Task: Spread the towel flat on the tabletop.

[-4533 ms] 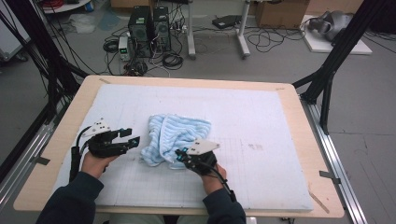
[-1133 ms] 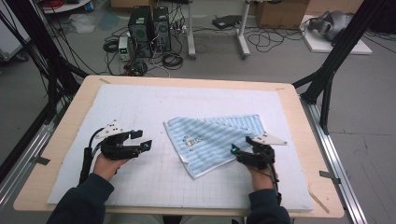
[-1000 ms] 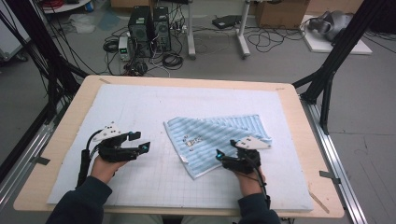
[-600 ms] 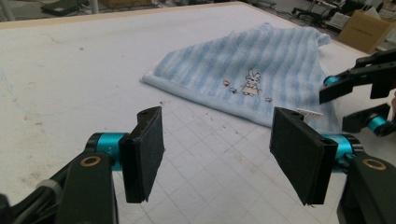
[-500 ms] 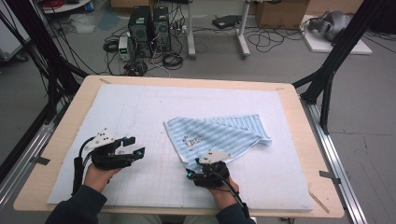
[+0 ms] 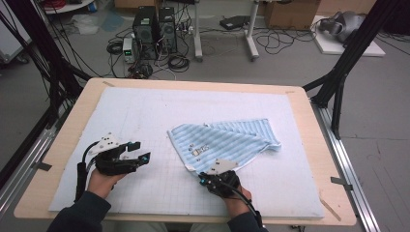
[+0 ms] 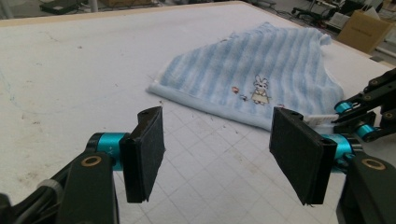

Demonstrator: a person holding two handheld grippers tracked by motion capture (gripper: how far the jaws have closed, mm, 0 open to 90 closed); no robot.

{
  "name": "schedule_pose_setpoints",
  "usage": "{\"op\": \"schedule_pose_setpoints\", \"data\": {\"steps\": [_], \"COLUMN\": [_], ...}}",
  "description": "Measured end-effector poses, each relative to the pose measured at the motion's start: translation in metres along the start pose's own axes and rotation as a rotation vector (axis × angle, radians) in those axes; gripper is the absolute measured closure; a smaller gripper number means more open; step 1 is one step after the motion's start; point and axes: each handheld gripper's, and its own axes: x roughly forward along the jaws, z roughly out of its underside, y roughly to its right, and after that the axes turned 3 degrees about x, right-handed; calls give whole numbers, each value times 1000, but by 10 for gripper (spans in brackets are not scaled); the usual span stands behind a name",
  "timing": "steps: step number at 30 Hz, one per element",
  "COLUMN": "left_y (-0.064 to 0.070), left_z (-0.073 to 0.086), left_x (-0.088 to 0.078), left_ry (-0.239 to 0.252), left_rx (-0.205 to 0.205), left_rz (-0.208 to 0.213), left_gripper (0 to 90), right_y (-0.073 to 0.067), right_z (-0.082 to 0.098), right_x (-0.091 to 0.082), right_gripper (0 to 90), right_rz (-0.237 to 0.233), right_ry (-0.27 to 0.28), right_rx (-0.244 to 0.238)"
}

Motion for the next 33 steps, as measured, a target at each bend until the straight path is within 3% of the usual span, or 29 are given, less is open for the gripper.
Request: {"op": "schedule_pose_setpoints", "data": {"steps": [11,18,23,25,29,31,33], "left_y": [0,5,9,12,20,23,27], "left_z": [0,1,0,1,1,2,2], "left_x": [3,13,22,27,39,46,53], "left_ry": [-4,-26,-58,-66,-94,-112,-130], "left_rx": [-5,-3,8,1,3,12,19], "left_rz": [1,10,28,37,65,77,90], "left_gripper": [359,369,369,369,376,385,405], "right_y": [11,21,29,31,34,38,42], "right_z": [28,48,65,68,67,66,65], "right_x": [-45,-70,-90,-95,-101,-105,-107], "right_gripper": [845,843,835,784,582,460,410], "right_rz": [-127,-134,-116,-110,-101,-70,-30], "right_ry": [54,32,36,55,112,154,187], "right_rx": [-22,-42,-15,-6,46,105,149]}}
